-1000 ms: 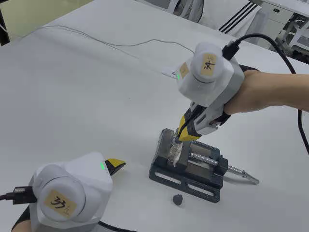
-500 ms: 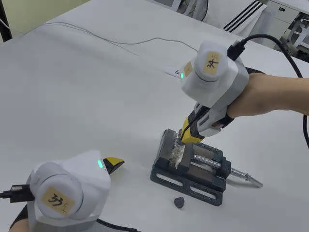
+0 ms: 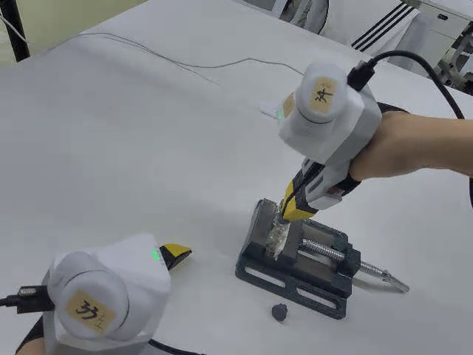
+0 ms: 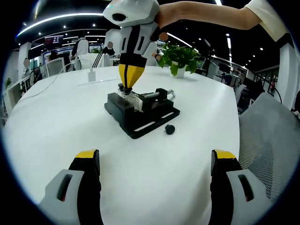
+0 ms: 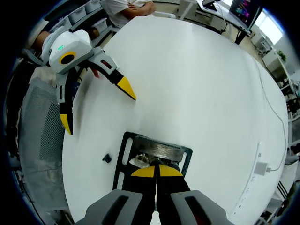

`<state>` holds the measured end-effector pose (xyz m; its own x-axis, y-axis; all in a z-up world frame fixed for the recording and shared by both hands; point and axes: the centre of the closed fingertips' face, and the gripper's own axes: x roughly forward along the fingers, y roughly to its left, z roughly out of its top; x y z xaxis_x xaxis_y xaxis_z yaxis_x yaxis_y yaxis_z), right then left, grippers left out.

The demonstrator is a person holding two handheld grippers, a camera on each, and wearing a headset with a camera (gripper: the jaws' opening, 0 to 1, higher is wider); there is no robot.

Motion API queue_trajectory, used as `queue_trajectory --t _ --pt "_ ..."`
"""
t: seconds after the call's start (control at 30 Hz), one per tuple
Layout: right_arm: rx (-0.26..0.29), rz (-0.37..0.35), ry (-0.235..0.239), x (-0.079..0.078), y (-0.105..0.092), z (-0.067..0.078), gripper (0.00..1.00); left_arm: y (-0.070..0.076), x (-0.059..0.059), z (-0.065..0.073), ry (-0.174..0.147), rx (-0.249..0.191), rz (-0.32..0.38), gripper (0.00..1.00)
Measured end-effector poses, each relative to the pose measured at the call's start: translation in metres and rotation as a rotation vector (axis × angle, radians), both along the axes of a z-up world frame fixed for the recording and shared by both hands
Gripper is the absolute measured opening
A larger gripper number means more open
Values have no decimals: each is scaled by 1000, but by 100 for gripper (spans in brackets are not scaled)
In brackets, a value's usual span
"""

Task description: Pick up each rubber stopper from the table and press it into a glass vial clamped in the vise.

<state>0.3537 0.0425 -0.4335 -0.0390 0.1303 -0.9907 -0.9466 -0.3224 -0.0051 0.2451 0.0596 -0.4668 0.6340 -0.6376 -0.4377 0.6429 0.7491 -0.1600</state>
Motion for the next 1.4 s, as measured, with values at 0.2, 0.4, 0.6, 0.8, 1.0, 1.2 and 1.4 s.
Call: queue_trajectory --t 0.2,0.4,0.6,0.8,1.0,1.2,1.4 --pt "-1 -16 -13 2 -2 0 0 -1 6 10 -18 5 -7 98" --pt "57 -62 -4 2 -2 1 0 0 7 23 -41 16 -9 98" --pt "98 -64 14 0 -3 3 0 6 7 34 -61 33 -3 99" --pt "128 -19 -5 -1 -2 3 0 8 5 39 -70 50 2 99" --pt "143 -14 -15 0 -1 3 0 9 1 42 -76 58 9 99" --pt "155 -23 -23 0 0 3 0 9 -1 43 -80 61 11 99" --pt "166 -32 -42 4 1 3 3 10 -2 44 -84 65 12 99"
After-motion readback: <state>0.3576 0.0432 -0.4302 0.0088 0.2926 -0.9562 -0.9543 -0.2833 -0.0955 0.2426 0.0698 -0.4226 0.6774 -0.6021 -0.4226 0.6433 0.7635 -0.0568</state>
